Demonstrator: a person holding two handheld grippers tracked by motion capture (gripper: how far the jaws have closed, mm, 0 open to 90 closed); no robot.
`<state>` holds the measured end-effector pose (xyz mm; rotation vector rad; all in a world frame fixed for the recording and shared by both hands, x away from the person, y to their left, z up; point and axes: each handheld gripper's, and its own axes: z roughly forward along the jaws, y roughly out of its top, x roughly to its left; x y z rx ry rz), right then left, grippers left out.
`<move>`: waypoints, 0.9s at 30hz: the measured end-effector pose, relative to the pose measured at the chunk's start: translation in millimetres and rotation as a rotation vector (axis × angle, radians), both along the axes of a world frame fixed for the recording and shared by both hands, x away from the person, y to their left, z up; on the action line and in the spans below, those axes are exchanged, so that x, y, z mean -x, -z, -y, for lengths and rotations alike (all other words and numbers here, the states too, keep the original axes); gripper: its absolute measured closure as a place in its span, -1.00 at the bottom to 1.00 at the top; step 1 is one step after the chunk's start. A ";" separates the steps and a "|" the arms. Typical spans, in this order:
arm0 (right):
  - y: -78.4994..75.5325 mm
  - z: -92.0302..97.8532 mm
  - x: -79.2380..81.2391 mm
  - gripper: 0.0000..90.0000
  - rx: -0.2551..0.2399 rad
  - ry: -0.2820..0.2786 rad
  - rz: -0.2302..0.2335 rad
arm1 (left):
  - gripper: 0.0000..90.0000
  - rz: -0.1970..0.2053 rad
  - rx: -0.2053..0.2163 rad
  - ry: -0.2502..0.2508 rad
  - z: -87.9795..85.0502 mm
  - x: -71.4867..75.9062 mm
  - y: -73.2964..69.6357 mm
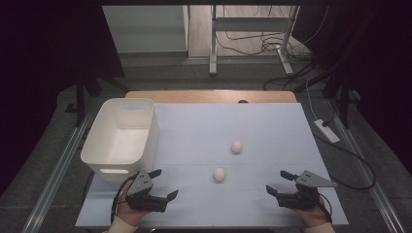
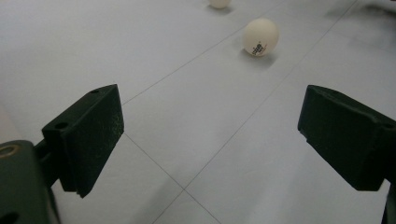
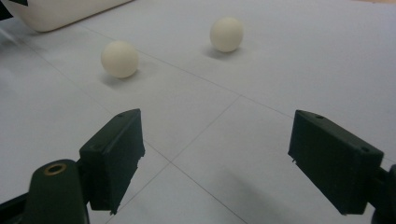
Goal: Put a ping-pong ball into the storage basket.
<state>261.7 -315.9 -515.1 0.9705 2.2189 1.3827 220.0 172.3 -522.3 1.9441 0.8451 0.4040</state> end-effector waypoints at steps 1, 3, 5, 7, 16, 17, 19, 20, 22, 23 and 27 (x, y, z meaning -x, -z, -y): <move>0.1 0.2 0.1 -0.60 0.001 0.000 0.000 | -0.83 0.000 -0.001 0.000 0.2 -0.2 -0.1; 0.3 0.6 -0.3 -0.60 0.003 0.000 0.001 | -0.83 0.002 -0.002 -0.005 0.9 -0.5 -1.1; 0.3 0.9 -0.9 -0.60 -0.001 -0.001 -0.001 | -0.83 0.001 -0.003 -0.007 1.9 -0.7 -2.6; 1.2 1.0 -1.5 -0.60 0.002 -0.002 -0.003 | -0.83 -0.002 -0.009 -0.002 3.7 -0.5 -3.7; 1.7 1.7 1.2 -0.60 0.009 0.002 0.001 | -0.83 -0.018 -0.023 0.004 12.3 -1.5 -8.5; 1.8 1.4 1.1 -0.60 0.010 0.002 0.001 | -0.84 -0.019 -0.026 0.006 14.2 -1.6 -9.6; 1.9 0.9 0.8 -0.60 0.013 0.001 0.001 | -0.84 -0.021 -0.030 0.013 17.4 -1.7 -11.7; 1.9 0.9 0.8 -0.60 0.013 0.001 0.001 | -0.84 -0.021 -0.030 0.013 17.4 -1.7 -11.7; 2.0 0.2 0.7 -0.60 0.018 -0.001 -0.001 | -0.84 -0.021 -0.032 0.016 19.6 -2.0 -13.8; 2.1 -0.1 0.8 -0.60 0.020 -0.002 -0.001 | -0.84 -0.020 -0.032 0.014 20.6 -2.5 -14.8; 2.3 0.4 1.7 -0.60 0.015 -0.001 -0.002 | -0.84 -0.020 -0.034 0.017 22.8 -3.9 -18.5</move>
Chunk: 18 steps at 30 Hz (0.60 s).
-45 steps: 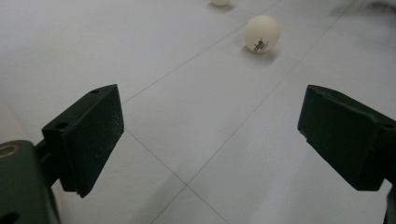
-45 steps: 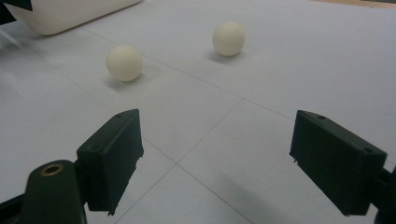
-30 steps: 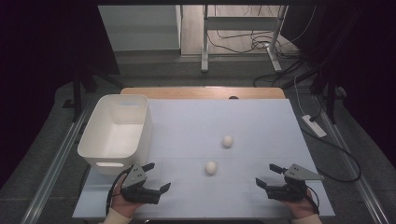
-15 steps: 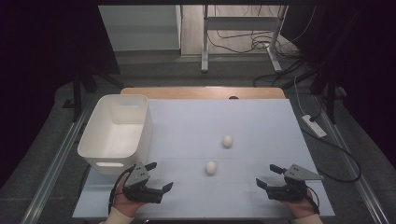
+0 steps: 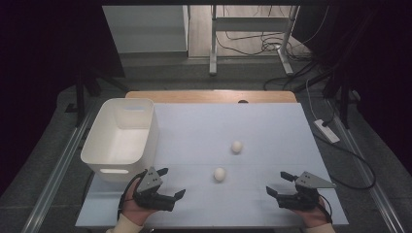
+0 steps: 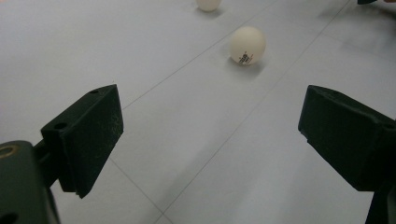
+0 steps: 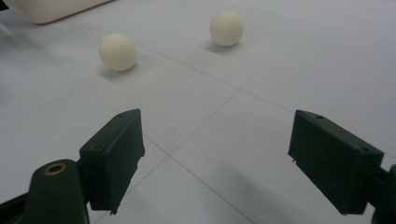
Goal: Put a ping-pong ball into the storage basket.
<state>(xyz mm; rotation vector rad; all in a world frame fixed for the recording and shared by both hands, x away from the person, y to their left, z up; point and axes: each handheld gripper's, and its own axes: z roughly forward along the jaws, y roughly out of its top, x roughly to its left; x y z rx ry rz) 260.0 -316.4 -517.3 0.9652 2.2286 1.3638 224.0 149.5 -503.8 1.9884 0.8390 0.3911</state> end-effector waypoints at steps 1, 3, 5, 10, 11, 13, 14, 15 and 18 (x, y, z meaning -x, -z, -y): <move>0.0 0.2 0.1 -0.60 -0.001 0.002 0.000 | -0.84 0.001 0.002 0.001 0.4 -0.7 -1.4; -0.1 0.2 0.0 -0.60 -0.002 0.002 -0.001 | -0.84 0.003 -0.001 -0.003 0.9 -1.7 -4.1; -0.2 0.1 -0.7 -0.60 -0.004 0.003 0.001 | -0.84 0.007 0.002 -0.002 1.8 -1.7 -6.9; -0.3 0.4 -0.9 -0.60 -0.005 0.002 0.000 | -0.84 0.000 0.000 -0.002 5.5 -4.1 -10.7; -0.5 0.4 -0.8 -0.60 -0.007 0.002 0.001 | -0.84 0.000 0.000 -0.002 6.6 -4.8 -11.3; -0.7 0.1 -0.5 -0.60 -0.008 0.000 0.001 | -0.84 0.000 -0.004 0.000 8.3 -6.2 -12.8; -0.7 0.1 -0.5 -0.60 -0.008 0.000 0.001 | -0.84 0.000 -0.004 0.000 8.3 -6.2 -12.8; -0.8 0.1 -0.4 -0.60 -0.008 -0.001 0.002 | -0.84 0.000 -0.005 0.001 9.2 -6.9 -13.7; -0.7 0.4 -0.8 -0.60 -0.006 0.001 0.000 | -0.84 -0.003 -0.001 0.003 10.5 -9.2 -16.2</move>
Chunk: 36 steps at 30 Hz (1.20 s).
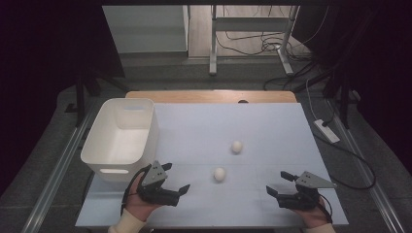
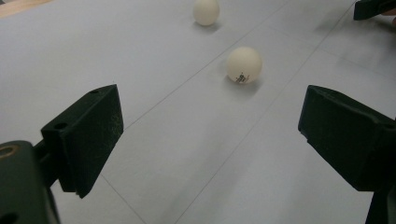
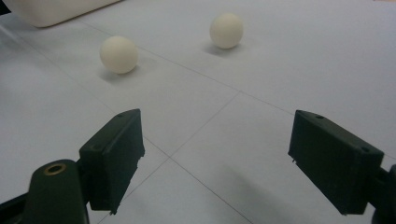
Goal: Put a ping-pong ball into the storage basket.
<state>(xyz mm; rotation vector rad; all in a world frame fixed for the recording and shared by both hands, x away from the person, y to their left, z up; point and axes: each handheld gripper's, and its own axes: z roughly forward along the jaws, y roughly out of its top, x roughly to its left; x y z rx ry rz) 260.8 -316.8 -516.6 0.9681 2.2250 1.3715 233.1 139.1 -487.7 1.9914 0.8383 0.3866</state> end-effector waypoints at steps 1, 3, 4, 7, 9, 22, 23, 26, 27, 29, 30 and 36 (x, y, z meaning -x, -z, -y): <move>0.0 0.0 0.0 -0.60 0.000 0.000 0.000 | -0.84 0.000 0.000 0.000 0.0 0.0 0.0; -0.1 0.3 -0.2 -0.61 -0.001 0.000 -0.001 | -0.84 -0.004 0.001 0.001 0.6 -1.7 -1.2; -0.2 0.3 -0.1 -0.61 -0.002 -0.001 -0.001 | -0.84 -0.007 0.003 0.002 0.9 -2.5 -1.7; -0.2 0.1 0.0 -0.61 -0.002 0.000 -0.001 | -0.84 -0.015 0.008 0.007 1.9 -5.0 -2.6; -0.2 0.1 -0.1 -0.61 -0.002 0.000 -0.002 | -0.84 -0.017 0.007 0.007 2.3 -5.5 -2.9; -0.5 -0.3 0.1 -0.63 -0.007 -0.002 -0.005 | -0.84 -0.038 0.000 0.026 8.8 -13.3 -5.3; -0.5 -0.4 0.0 -0.64 -0.007 -0.002 -0.005 | -0.84 -0.040 -0.002 0.028 9.4 -14.0 -5.3; -0.7 -0.4 -0.2 -0.64 -0.007 -0.001 -0.004 | -0.84 -0.047 -0.003 0.029 11.4 -17.0 -5.2; -0.8 -0.4 -0.3 -0.64 -0.007 0.000 -0.004 | -0.84 -0.048 -0.004 0.030 12.2 -17.8 -5.4; -0.9 -0.4 -0.4 -0.64 -0.005 0.001 -0.003 | -0.84 -0.049 -0.007 0.032 13.9 -19.3 -5.9; -1.0 -0.5 -0.4 -0.64 -0.005 0.001 -0.003 | -0.84 -0.049 -0.007 0.032 13.9 -19.3 -5.9; -0.9 -0.2 -0.4 -0.64 -0.004 0.001 -0.003 | -0.84 -0.051 -0.012 0.048 21.6 -25.6 -7.9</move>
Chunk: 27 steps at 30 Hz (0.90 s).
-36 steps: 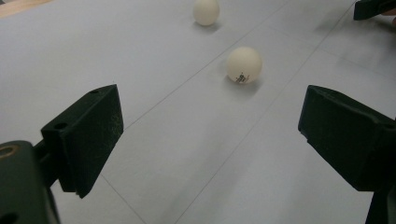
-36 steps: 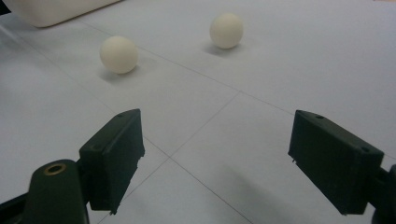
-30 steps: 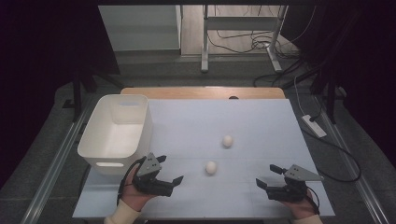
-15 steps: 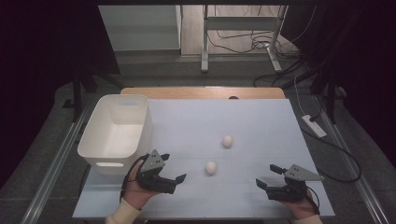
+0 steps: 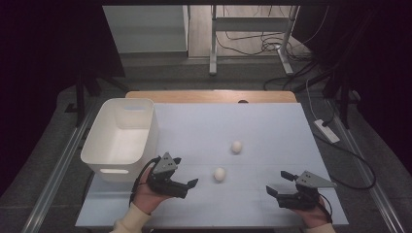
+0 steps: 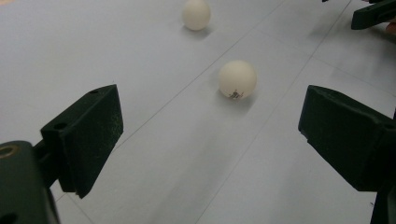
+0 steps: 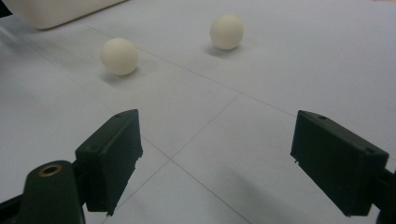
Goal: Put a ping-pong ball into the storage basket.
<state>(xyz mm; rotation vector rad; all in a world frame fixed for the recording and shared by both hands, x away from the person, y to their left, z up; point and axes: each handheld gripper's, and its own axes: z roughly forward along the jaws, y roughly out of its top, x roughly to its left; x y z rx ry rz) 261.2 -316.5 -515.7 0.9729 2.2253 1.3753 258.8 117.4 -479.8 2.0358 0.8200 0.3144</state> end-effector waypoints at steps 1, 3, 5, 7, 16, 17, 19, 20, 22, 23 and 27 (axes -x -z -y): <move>0.0 0.0 0.0 -0.64 0.000 0.000 0.000 | -0.84 0.000 0.000 0.000 0.0 0.0 0.0; 0.1 0.1 -0.1 -0.64 -0.001 0.001 -0.001 | -0.84 -0.001 -0.004 0.007 2.4 -2.3 -1.3; 0.3 0.0 -0.1 -0.64 -0.002 0.000 0.000 | -0.85 -0.001 -0.006 0.008 4.3 -4.0 -2.2; 0.2 0.0 0.1 -0.64 0.002 0.000 0.000 | -0.85 -0.001 -0.006 0.010 5.8 -5.5 -2.9; 0.6 0.1 -0.3 -0.64 0.003 0.000 -0.001 | -0.86 -0.004 -0.007 0.023 12.6 -10.5 -4.2; 0.6 0.1 -0.3 -0.64 0.003 0.000 -0.001 | -0.86 -0.005 -0.008 0.025 13.6 -11.1 -4.3; 0.5 0.2 -0.3 -0.64 0.002 0.000 -0.002 | -0.86 -0.009 -0.010 0.030 16.0 -12.8 -4.6; 0.4 0.2 -0.3 -0.64 0.002 0.001 -0.002 | -0.86 -0.011 -0.012 0.032 16.7 -13.5 -4.7; 0.4 0.3 -0.2 -0.64 0.003 0.000 -0.001 | -0.86 -0.014 -0.015 0.032 17.7 -14.3 -4.7; 0.4 0.3 -0.2 -0.64 0.003 0.000 -0.001 | -0.86 -0.017 -0.016 0.032 18.5 -15.1 -4.8; 0.3 0.4 -0.4 -0.64 0.002 0.001 -0.001 | -0.86 -0.023 -0.021 0.038 22.2 -18.2 -5.2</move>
